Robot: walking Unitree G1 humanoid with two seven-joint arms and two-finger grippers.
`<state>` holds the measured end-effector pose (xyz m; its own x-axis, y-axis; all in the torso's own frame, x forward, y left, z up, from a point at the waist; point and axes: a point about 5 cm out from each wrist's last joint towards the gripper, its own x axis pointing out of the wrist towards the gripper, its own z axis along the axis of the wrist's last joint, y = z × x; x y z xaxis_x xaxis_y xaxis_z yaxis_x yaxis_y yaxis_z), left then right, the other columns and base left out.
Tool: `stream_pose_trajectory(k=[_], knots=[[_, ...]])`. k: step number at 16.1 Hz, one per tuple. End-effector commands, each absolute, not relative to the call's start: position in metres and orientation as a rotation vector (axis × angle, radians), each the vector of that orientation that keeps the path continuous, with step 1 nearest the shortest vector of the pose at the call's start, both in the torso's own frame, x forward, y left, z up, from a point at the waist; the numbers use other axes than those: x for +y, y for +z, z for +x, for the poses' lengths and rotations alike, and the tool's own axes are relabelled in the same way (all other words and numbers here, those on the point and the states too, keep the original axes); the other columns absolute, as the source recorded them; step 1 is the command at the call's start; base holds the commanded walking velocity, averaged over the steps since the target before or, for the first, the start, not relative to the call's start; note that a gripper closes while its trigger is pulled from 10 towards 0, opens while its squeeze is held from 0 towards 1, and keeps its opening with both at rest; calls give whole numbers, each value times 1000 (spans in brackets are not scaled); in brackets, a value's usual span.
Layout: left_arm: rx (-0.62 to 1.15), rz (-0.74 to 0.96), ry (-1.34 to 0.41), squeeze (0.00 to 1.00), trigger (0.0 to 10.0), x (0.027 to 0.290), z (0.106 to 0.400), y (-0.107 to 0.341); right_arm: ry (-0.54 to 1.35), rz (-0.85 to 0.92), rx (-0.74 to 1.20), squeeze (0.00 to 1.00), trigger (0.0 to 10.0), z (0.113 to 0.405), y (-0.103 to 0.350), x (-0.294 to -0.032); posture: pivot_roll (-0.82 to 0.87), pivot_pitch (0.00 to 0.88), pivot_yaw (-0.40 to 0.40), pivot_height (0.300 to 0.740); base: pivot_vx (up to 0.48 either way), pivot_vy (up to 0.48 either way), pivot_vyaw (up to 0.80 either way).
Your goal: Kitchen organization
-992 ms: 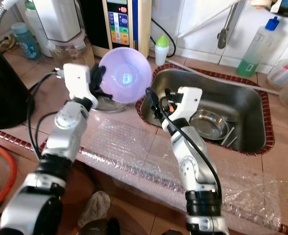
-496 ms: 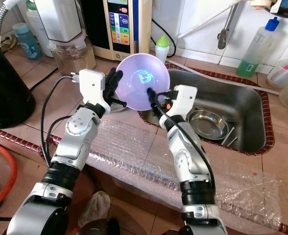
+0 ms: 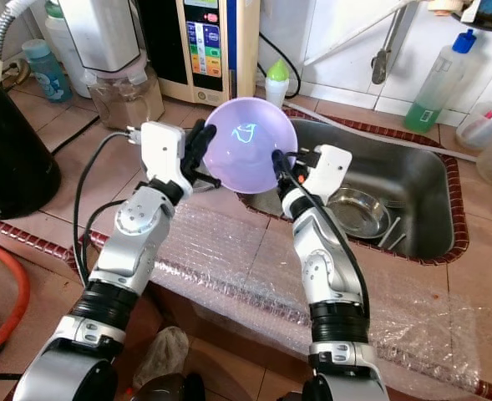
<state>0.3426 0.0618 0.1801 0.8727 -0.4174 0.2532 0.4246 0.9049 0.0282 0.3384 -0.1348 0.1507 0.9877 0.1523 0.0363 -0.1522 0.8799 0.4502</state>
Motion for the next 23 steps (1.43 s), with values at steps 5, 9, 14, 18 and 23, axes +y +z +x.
stream_pose_trajectory(k=[5,9,14,18,23], knots=[[-279,-1,-427,0,4157,65,345,186,39,509,47,0,0,340,140,-155,-87,2,40,740,0,0,0],[-243,3,-422,690,10000,67,345,180,-22,498,48,0,0,342,139,-161,-81,3,37,740,0,0,0],[-225,4,-419,1000,10000,71,346,177,-103,498,62,0,0,344,134,-172,-75,5,35,740,0,0,0],[-168,17,-310,1000,10000,94,356,173,-270,371,68,0,0,345,131,-193,-75,9,34,740,0,0,0],[52,-36,-66,1000,10000,149,370,146,-460,266,139,1000,10000,337,112,-223,-81,19,33,740,0,0,0]])
